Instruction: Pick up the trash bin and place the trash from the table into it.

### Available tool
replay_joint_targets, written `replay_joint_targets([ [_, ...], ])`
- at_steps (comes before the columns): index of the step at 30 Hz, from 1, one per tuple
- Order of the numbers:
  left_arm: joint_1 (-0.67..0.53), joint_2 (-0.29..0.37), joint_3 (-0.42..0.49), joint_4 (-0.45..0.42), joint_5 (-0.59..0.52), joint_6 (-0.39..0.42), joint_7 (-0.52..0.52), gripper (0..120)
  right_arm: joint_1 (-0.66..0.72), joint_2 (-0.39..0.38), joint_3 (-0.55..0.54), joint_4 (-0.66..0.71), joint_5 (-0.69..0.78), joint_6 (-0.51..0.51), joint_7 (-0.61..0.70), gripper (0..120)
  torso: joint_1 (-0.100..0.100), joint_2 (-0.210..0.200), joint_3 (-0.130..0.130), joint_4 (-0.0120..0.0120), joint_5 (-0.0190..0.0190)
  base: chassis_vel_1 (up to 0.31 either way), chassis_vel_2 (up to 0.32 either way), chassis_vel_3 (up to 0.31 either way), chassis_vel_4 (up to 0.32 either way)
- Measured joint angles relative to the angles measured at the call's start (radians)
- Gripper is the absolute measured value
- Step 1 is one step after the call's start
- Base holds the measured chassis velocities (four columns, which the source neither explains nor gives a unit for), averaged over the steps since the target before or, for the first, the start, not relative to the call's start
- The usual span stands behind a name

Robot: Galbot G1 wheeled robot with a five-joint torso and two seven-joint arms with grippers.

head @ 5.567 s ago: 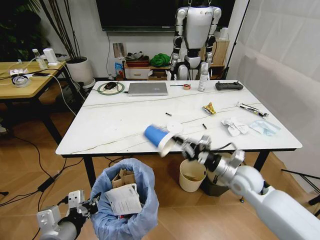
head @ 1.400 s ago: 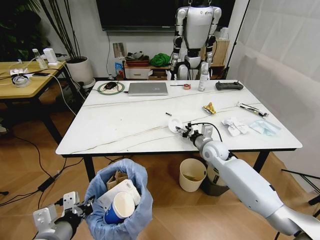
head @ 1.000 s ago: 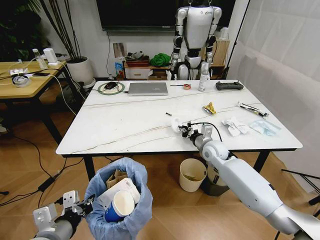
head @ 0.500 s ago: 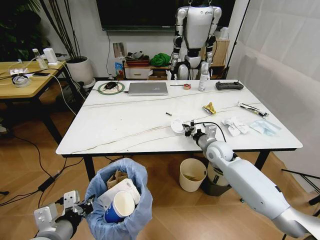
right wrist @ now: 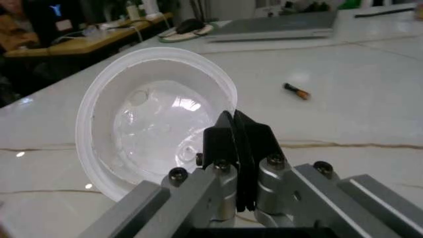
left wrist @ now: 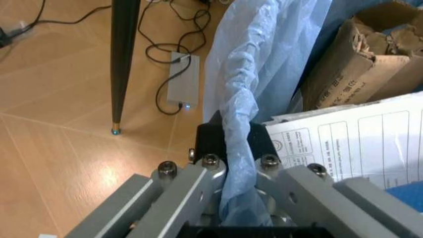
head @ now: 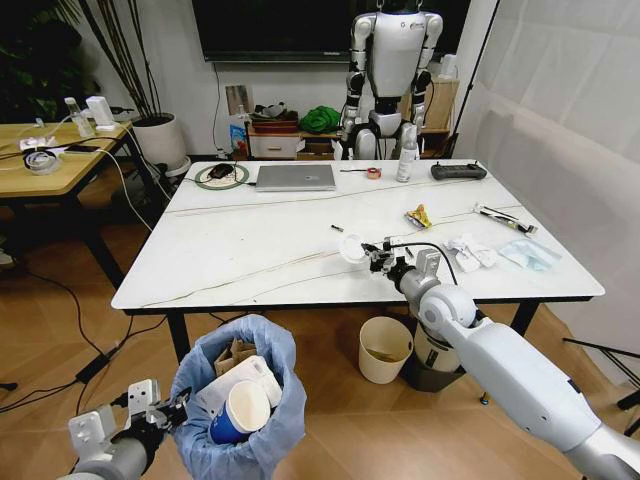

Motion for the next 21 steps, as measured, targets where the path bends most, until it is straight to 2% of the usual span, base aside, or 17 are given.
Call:
replay_joint_targets([
  [6, 0.0, 0.001, -0.006, 0.002, -0.005, 0.0, -0.001, 0, 0.015, -0.009, -0.061, 0.086, 0.023, 0.043, -0.086, 0, 0.0, 0.0, 0.0, 0.0004, -0.0001, 0.0, 0.0, 0.0, 0.0],
  [12, 0.003, -0.008, -0.009, -0.002, -0.012, -0.001, -0.002, 0, 0.04, -0.035, -0.23, 0.26, 0.053, 0.127, -0.194, 0, 0.0, 0.0, 0.0, 0.0002, -0.0002, 0.0, 0.0, 0.0, 0.0],
  [21, -0.003, -0.007, -0.001, -0.003, -0.029, 0.0, -0.002, 0, 0.087, -0.01, -0.425, 0.298, 0.054, 0.196, -0.223, 0, 0.0, 0.0, 0.0, 0.0002, -0.0002, 0.0, 0.0, 0.0, 0.0],
])
